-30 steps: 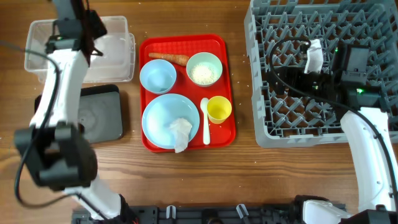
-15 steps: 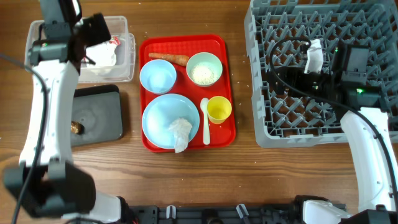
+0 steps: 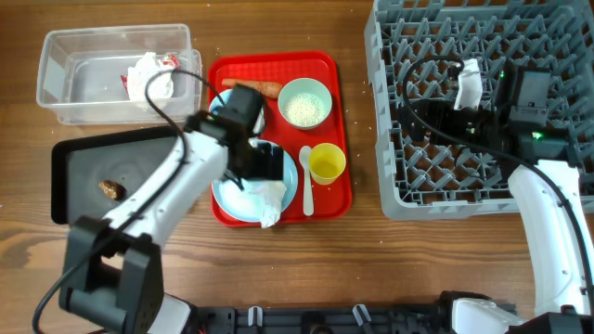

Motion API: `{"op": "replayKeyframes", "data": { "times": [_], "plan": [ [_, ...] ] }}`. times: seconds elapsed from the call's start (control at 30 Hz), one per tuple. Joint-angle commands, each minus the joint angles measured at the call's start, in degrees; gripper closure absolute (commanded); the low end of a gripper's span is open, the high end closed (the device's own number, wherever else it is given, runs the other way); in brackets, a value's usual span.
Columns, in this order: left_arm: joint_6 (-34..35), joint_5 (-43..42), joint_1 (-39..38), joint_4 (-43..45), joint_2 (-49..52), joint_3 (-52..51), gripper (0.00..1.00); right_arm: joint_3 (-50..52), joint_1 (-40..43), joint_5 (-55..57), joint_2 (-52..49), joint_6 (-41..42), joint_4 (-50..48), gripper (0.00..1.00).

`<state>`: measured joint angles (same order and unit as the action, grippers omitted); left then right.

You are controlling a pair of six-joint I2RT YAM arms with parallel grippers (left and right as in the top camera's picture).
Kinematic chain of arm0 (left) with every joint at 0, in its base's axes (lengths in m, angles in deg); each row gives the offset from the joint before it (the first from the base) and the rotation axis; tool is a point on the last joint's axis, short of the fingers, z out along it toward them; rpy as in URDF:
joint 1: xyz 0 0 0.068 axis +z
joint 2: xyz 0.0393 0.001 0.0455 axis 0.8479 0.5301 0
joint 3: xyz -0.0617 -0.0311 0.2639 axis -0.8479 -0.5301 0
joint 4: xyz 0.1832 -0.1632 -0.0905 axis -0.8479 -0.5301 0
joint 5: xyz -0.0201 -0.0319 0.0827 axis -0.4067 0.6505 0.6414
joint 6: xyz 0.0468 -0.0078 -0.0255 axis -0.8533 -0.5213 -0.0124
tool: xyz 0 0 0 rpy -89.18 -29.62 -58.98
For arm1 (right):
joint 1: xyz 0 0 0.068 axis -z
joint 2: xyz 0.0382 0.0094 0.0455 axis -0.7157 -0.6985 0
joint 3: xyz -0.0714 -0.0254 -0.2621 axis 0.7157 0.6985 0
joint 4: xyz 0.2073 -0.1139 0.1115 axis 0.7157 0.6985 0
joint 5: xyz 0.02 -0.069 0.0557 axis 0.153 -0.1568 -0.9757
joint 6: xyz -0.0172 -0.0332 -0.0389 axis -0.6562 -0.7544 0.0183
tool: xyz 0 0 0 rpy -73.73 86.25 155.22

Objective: Sort waste into correct bins and load items into the dishwasher rack
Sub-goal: 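Grasp the white tissue on the plate and drop it in the clear bin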

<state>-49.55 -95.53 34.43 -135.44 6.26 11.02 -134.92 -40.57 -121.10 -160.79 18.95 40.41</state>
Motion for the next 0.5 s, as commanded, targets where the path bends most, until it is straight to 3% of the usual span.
{"op": "replayKeyframes", "data": {
  "times": [0.0, 0.1, 0.17, 0.37, 0.43, 0.47],
  "plan": [
    [4.5, 4.2, -3.3, 9.8, 0.8, -6.2, 0.19, -0.9, -0.2, 0.5, -0.2, 0.4, 0.2, 0.15],
    [4.5, 6.4, -4.3, 13.4, 1.9, -8.1, 0.31, -0.9, -0.2, 0.5, -0.2, 0.4, 0.8, 0.14],
    [4.5, 6.4, -4.3, 14.3, 2.4, -8.3, 0.45, -0.9, -0.2, 0.5, -0.2, 0.4, 1.2, 0.15],
    [4.5, 5.6, -4.4, 15.0, 5.9, -8.5, 0.70, -0.9, -0.2, 0.5, -0.2, 0.4, 1.3, 0.14],
    [4.5, 4.9, -4.3, 14.8, 7.1, -8.5, 0.92, -0.9, -0.2, 0.5, -0.2, 0.4, 1.3, 0.15],
    [4.5, 5.0, -4.3, 14.8, 7.1, -8.5, 0.96, -0.9, -0.2, 0.5, -0.2, 0.4, 1.3, 0.14]
  ]
}}
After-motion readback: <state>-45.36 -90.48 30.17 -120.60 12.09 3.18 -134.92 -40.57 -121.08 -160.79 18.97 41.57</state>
